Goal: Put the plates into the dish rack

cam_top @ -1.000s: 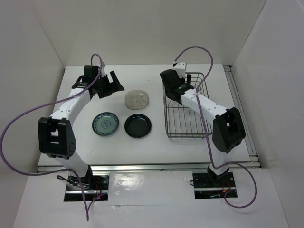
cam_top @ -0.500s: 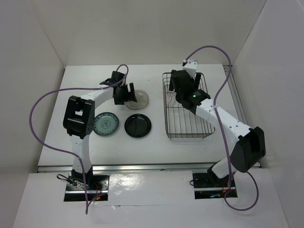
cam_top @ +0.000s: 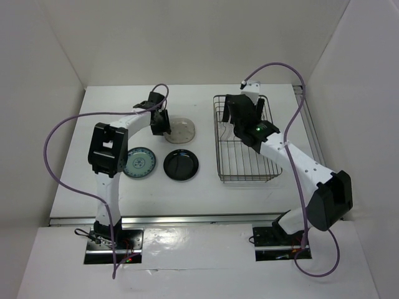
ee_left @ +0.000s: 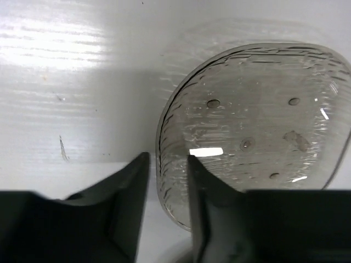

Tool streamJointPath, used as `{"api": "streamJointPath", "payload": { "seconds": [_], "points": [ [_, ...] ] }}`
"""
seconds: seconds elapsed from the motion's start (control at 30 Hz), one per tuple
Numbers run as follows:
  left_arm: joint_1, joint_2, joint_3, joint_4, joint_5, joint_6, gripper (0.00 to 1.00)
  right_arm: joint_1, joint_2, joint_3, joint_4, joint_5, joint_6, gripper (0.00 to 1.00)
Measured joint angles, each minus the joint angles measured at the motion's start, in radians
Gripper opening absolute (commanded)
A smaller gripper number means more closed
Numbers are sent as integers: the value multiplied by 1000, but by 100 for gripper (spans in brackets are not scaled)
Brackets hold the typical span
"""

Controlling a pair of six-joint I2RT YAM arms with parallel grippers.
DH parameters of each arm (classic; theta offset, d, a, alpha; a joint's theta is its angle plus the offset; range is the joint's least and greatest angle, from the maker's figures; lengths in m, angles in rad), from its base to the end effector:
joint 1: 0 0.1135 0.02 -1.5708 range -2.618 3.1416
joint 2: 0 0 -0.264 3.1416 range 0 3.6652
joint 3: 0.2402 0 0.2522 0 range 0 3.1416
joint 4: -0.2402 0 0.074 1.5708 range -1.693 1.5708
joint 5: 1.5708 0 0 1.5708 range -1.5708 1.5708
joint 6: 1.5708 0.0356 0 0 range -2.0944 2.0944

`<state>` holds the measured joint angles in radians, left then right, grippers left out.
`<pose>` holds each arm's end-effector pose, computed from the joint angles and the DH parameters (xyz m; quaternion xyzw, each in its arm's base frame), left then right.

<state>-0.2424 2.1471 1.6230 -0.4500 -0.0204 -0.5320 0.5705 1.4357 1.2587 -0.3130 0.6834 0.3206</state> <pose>0.4541 -0.1115 0.1736 -0.1409 0.9453 -0.1020 0.2758 0.2863 0.1570 0.3432 0.0704 0.8231 -0.0504 0.5612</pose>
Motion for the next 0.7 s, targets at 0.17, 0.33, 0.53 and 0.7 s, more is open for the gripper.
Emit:
{"api": "streamJointPath", "payload": {
  "seconds": [0.17,0.33,0.53,0.7],
  "points": [
    [2,15,30,-1,16,-7,0,-1,-26,-10,8,-9,0,86],
    [2,16,47,-8,19,-12,0,-3,-29,-11,11,-23,0,86],
    [2,-21,31,-18,1,-17,0,-68,-77,-105,116,-285,-40,87],
    [0,-314,-173,41,57,67,0,-130,-89,-170,253,-645,-95,89]
  ]
}}
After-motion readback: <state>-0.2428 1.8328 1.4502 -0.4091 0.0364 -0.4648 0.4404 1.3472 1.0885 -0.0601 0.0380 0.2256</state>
